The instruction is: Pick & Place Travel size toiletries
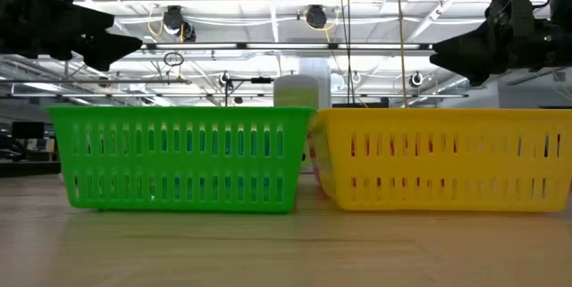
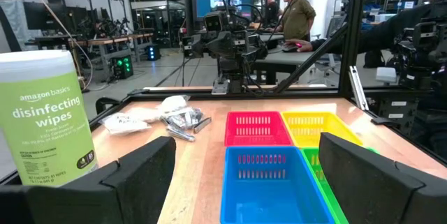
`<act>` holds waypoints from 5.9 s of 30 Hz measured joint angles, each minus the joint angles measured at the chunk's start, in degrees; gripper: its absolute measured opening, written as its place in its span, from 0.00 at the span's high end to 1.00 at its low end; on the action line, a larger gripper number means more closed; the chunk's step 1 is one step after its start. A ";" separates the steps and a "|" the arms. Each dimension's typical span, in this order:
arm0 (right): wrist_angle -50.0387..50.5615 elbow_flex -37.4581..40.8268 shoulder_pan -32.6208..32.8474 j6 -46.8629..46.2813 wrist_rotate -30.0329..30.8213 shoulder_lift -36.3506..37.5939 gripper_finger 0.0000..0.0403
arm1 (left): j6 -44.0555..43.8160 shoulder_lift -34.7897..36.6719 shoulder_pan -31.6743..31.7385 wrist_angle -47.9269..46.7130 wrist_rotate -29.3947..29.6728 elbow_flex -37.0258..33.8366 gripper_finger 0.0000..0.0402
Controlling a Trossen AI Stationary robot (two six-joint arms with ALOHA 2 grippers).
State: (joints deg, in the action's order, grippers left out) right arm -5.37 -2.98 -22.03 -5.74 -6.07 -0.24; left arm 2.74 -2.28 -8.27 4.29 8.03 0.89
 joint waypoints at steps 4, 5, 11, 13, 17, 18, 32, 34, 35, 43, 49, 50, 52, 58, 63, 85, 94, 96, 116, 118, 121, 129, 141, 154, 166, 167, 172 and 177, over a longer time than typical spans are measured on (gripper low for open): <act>0.00 0.00 0.00 0.00 0.00 -0.01 0.54 | 0.00 -0.02 0.00 0.00 0.00 0.00 0.14; 0.00 0.01 0.01 0.00 0.00 0.01 0.54 | 0.01 -0.02 0.00 -0.01 0.00 0.00 0.14; 0.00 0.00 0.01 0.01 0.00 0.00 0.54 | 0.00 -0.02 0.00 0.00 0.00 0.00 0.14; 0.00 0.00 -0.01 0.00 0.00 0.00 0.54 | 0.00 -0.02 0.00 -0.01 0.00 0.00 0.14; 0.00 0.02 0.01 0.00 0.00 0.00 0.54 | 0.00 -0.02 0.00 -0.01 0.00 -0.01 0.14; 0.00 0.02 0.01 0.00 0.00 -0.01 0.54 | 0.00 -0.02 -0.02 -0.02 0.00 0.00 0.14; 0.00 0.01 0.01 0.00 0.00 0.01 0.54 | 0.00 0.00 0.00 -0.02 0.00 0.00 0.14; 0.00 0.01 0.00 0.01 0.00 0.00 0.54 | 0.00 -0.01 0.00 -0.02 0.00 0.00 0.14; 0.00 0.02 -0.01 0.00 0.00 -0.01 0.54 | 0.00 0.00 0.00 -0.02 0.00 -0.02 0.14; 0.00 0.00 0.01 0.00 0.00 0.00 0.54 | 0.00 0.00 0.00 -0.01 0.00 -0.01 0.14; 0.00 0.00 0.00 0.00 0.00 0.00 0.54 | 0.00 0.00 0.00 0.00 0.00 0.00 0.14; 0.00 0.02 -0.01 0.00 0.00 0.01 0.54 | 0.00 0.00 -0.01 -0.01 0.00 0.00 0.14; 0.00 0.00 -0.01 0.00 0.00 0.01 0.54 | 0.00 -0.01 -0.01 -0.01 0.00 0.00 0.14; 0.00 0.00 0.01 0.00 0.00 0.00 0.54 | 0.00 -0.02 -0.02 -0.02 0.00 0.00 0.14; 0.00 0.01 0.00 0.01 0.00 0.00 0.54 | 0.00 0.00 0.00 -0.02 0.00 0.00 0.14; -0.88 0.02 0.00 -3.01 -0.02 -0.01 0.54 | 0.00 0.00 0.00 -0.02 0.00 0.00 0.14; -1.70 0.01 -0.01 -31.26 0.38 -0.01 0.54 | 0.00 0.00 0.00 0.00 0.00 0.00 0.14; -1.68 0.01 -0.01 -29.77 0.53 -0.01 0.54 | 0.00 0.00 -0.02 0.00 0.00 0.00 0.14; 3.85 -10.79 1.09 -8.98 20.49 -14.80 0.54 | 0.00 0.00 -0.02 0.00 0.00 0.00 0.14; 9.47 -16.26 1.14 -7.71 24.19 -21.61 0.54 | 0.00 -0.02 -0.02 0.00 0.00 0.00 0.14; 21.72 -25.05 0.75 -6.85 30.22 -32.64 0.54 | 0.00 0.00 -0.01 0.00 -0.01 0.00 0.14; 42.00 -37.00 -5.03 -15.03 37.45 -55.44 0.52 | 0.00 -0.02 -0.02 0.02 0.00 -0.01 0.14; 50.80 -37.07 -14.81 -23.74 27.90 -65.72 0.37 | 0.00 -0.02 -0.02 0.04 0.00 0.00 0.14; 36.93 -29.61 -20.47 -18.16 25.29 -68.26 0.34 | 0.00 -0.02 -0.02 0.04 0.00 0.00 0.14; 34.75 -25.66 -21.43 -19.08 25.22 -68.16 0.37 | 0.00 -0.02 -0.02 0.04 0.00 0.00 0.14; 34.65 -25.66 -21.43 -19.08 25.22 -68.16 0.37 | 0.00 -0.02 -0.01 0.04 0.00 0.00 0.14; 33.51 -25.62 -21.43 -19.07 24.99 -68.18 0.39 | 0.00 -0.02 0.00 0.04 0.00 0.00 0.14; 33.31 -25.57 -21.43 -19.07 24.91 -68.20 0.41 | 0.00 -0.01 -0.01 0.04 0.00 0.00 0.14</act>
State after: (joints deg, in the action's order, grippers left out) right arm 27.94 -28.56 -43.46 -24.81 18.84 -68.45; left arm 2.74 -2.29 -8.29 4.34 8.03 0.89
